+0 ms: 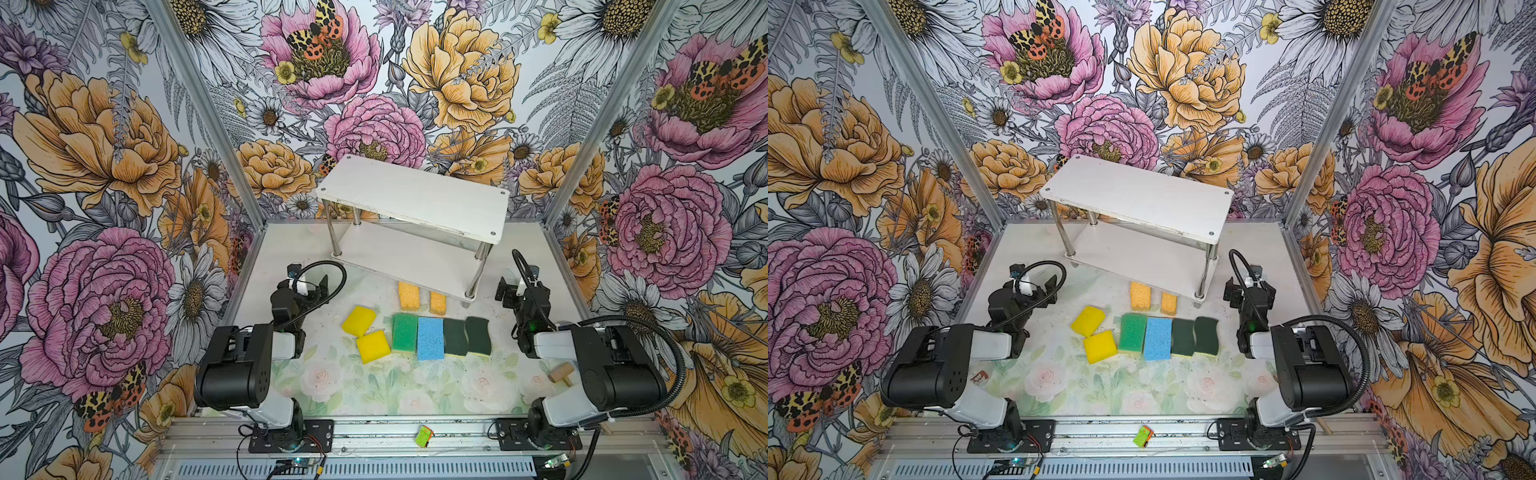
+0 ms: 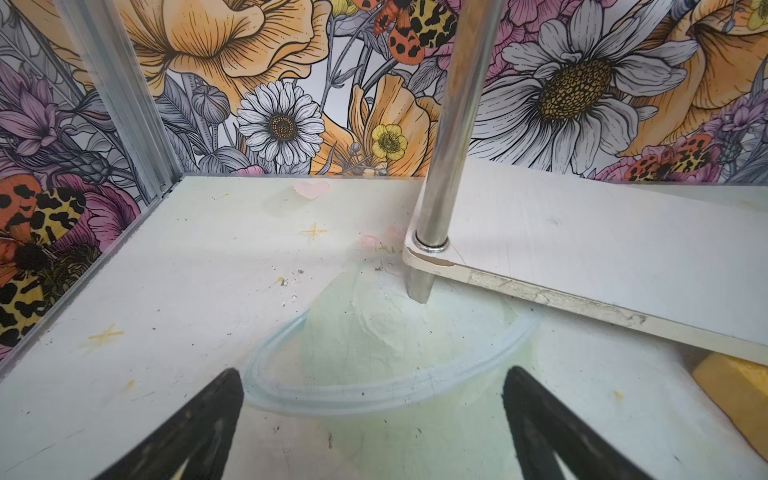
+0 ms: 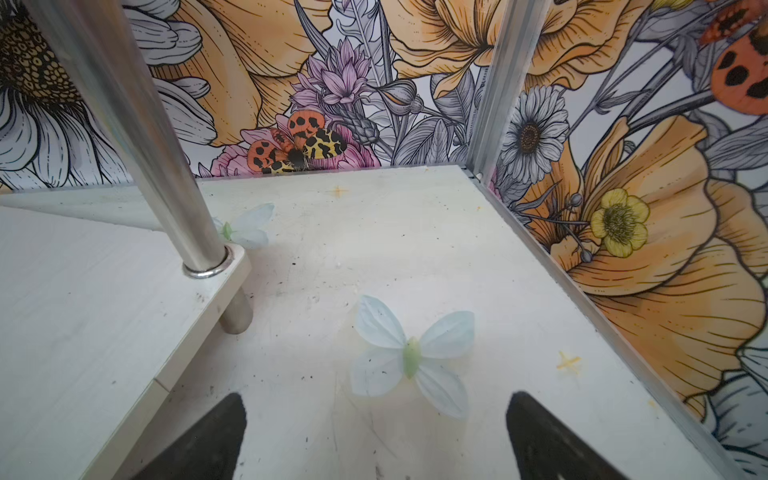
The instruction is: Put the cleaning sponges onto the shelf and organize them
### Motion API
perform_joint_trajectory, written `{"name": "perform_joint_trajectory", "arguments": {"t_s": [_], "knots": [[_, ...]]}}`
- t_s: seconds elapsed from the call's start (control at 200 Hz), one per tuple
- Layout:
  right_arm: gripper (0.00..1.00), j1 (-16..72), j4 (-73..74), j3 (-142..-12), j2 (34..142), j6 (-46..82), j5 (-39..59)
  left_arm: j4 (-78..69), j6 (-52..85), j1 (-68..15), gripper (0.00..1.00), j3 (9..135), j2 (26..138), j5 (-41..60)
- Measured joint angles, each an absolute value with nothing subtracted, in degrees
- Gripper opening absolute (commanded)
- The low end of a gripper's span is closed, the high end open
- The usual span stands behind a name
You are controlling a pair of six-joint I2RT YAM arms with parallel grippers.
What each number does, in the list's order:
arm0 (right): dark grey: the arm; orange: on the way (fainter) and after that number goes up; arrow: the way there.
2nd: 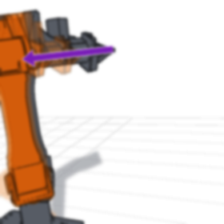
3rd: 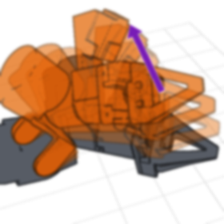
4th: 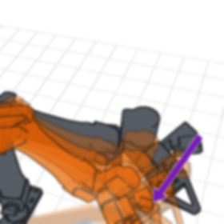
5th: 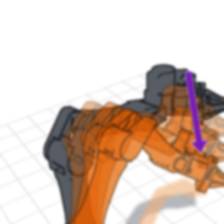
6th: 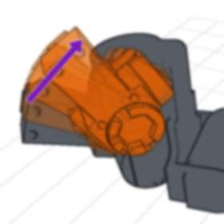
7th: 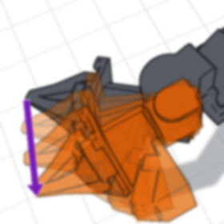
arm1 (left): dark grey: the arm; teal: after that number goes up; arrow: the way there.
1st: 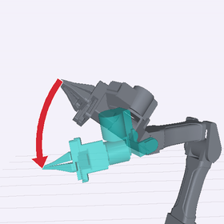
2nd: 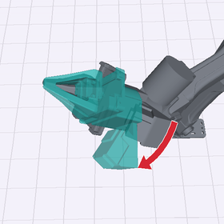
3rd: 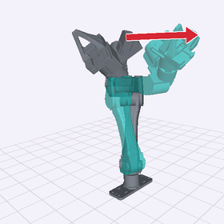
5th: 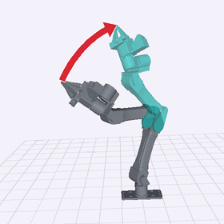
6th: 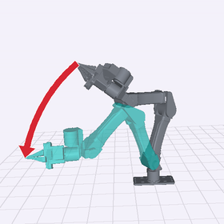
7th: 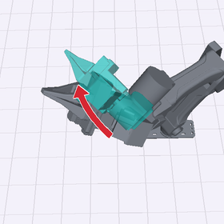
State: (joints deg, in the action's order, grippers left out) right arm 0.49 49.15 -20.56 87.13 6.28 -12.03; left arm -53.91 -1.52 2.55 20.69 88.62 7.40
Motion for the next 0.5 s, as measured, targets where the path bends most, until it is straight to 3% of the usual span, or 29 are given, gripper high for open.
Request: {"name": "perform_joint_trajectory", "arguments": {"t_s": [0.5], "knots": [[1.00, 0.5, 49.1, -20.6, 87.1, 6.3, -12.0, -53.8, -1.4, 2.5, 0.99, 20.7, 88.6, 4.5]]}}
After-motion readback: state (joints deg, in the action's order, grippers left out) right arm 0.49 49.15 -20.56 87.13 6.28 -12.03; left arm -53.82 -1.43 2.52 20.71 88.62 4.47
